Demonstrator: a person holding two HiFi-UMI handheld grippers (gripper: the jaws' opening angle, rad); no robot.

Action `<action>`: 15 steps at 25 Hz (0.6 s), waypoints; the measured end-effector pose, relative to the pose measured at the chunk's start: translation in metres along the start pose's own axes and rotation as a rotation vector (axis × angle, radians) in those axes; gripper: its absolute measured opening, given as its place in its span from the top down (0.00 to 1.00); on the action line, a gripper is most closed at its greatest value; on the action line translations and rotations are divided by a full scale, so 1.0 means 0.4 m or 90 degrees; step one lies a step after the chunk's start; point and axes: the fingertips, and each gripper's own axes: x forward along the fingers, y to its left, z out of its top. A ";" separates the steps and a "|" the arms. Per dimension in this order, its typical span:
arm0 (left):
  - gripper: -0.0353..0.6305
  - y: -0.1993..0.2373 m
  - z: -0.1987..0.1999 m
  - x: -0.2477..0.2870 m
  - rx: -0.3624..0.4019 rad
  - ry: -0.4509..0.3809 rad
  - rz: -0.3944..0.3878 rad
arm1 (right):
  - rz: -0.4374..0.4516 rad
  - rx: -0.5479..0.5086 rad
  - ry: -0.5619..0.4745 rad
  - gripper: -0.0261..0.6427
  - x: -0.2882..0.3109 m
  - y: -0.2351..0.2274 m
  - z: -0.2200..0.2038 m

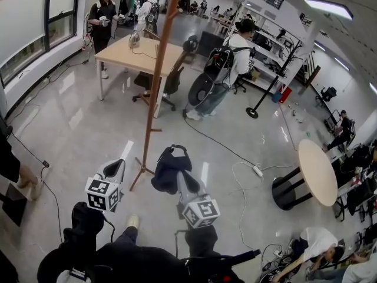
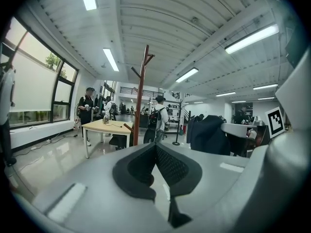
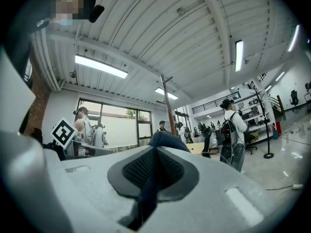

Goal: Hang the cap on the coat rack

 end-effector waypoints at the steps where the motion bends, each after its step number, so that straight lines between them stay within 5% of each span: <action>1: 0.94 0.009 0.007 0.011 0.000 0.000 0.000 | 0.000 -0.002 -0.001 0.94 0.016 -0.005 0.007; 15: 0.94 0.142 0.059 0.143 -0.010 0.008 0.003 | 0.002 -0.034 -0.016 0.94 0.228 -0.072 0.088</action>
